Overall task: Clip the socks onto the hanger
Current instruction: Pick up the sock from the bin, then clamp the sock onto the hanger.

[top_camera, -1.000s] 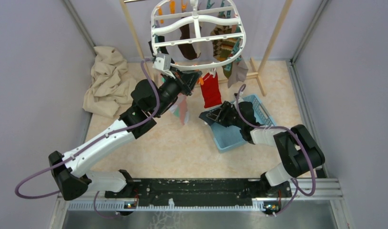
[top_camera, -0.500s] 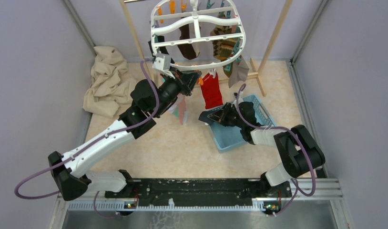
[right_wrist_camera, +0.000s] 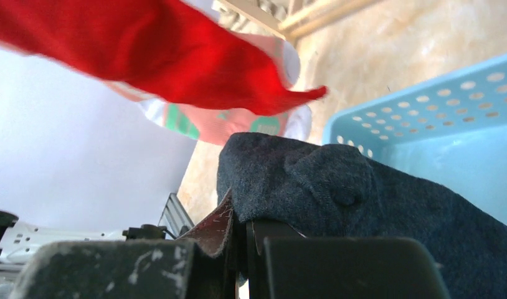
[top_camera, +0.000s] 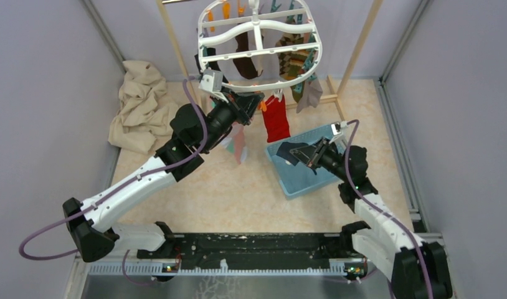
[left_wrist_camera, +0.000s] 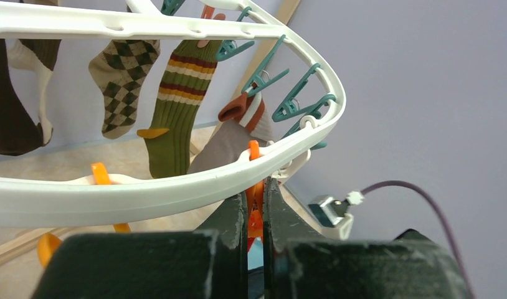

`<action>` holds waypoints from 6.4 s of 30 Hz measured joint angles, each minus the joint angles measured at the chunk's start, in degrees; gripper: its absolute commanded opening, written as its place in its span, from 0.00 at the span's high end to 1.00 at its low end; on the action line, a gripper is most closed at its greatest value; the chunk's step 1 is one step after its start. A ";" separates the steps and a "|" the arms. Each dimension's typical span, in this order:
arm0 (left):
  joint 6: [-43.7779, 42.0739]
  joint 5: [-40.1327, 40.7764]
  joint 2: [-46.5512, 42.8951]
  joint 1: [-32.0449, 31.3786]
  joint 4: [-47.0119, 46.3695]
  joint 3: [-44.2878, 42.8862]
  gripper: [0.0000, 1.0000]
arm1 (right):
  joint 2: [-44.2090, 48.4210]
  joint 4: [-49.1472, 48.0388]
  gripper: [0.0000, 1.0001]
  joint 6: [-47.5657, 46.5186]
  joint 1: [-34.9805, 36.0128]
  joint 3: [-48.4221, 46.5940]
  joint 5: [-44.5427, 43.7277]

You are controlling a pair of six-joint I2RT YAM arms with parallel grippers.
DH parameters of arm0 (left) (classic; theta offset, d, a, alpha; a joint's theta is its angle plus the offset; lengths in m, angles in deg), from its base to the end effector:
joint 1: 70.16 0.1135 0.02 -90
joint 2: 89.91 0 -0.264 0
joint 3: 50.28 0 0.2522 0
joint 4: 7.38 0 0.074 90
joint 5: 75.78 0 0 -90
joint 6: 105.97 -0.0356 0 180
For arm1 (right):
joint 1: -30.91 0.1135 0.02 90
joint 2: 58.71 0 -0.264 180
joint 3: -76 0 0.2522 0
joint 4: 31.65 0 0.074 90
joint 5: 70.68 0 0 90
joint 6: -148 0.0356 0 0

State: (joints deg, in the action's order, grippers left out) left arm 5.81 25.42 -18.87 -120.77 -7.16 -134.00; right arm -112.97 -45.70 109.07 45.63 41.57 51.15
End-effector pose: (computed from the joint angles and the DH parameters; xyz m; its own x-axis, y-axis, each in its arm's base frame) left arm 0.1872 -0.2171 0.4420 -0.1095 -0.4402 -0.8912 0.6430 0.6523 -0.4012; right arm 0.1952 0.0707 0.2317 -0.6239 0.5194 -0.5839 -0.3788 0.4525 0.8073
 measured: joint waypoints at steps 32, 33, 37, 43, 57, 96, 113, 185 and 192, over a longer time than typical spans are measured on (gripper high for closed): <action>2.78 -14.40 8.35 0.26 6.56 -12.85 1.00 | 10.93 -1.90 1.00 -0.15 -0.74 -18.34 11.63; 2.97 -14.93 8.35 0.26 6.54 -12.85 1.00 | 10.93 -2.21 1.00 -0.39 -0.74 -18.67 11.52; 4.17 -17.42 8.35 0.26 6.49 -12.87 1.00 | 10.14 -4.02 1.00 -1.09 -0.74 -19.21 11.10; 6.36 -20.52 8.35 0.24 6.05 -12.87 1.00 | 8.68 -5.77 1.00 -1.33 -0.74 -19.19 9.84; 8.09 -22.23 9.62 0.24 6.12 -14.91 1.00 | 9.84 -6.08 1.00 -2.32 -0.76 -19.19 8.96; 7.96 -21.31 9.35 0.26 7.61 -16.61 1.00 | 7.39 -12.63 1.00 -0.24 -0.76 -18.95 4.74; 9.20 -20.46 8.66 0.26 6.14 -16.57 1.00 | 2.58 -40.83 1.00 16.70 -0.76 -8.98 -3.45; 14.58 -17.66 8.33 0.26 -3.41 -11.82 1.00 | -10.03 -60.22 1.00 34.67 0.90 -10.97 -3.19; 14.64 -17.79 8.33 0.26 -3.78 -11.80 1.00 | -10.56 -60.43 1.00 34.69 0.90 -11.32 -3.08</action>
State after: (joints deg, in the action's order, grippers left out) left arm 20.46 7.63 -10.54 -120.51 -10.94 -145.80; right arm -123.53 -106.13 143.76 46.53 30.25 48.07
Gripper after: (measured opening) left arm 0.051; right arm 0.017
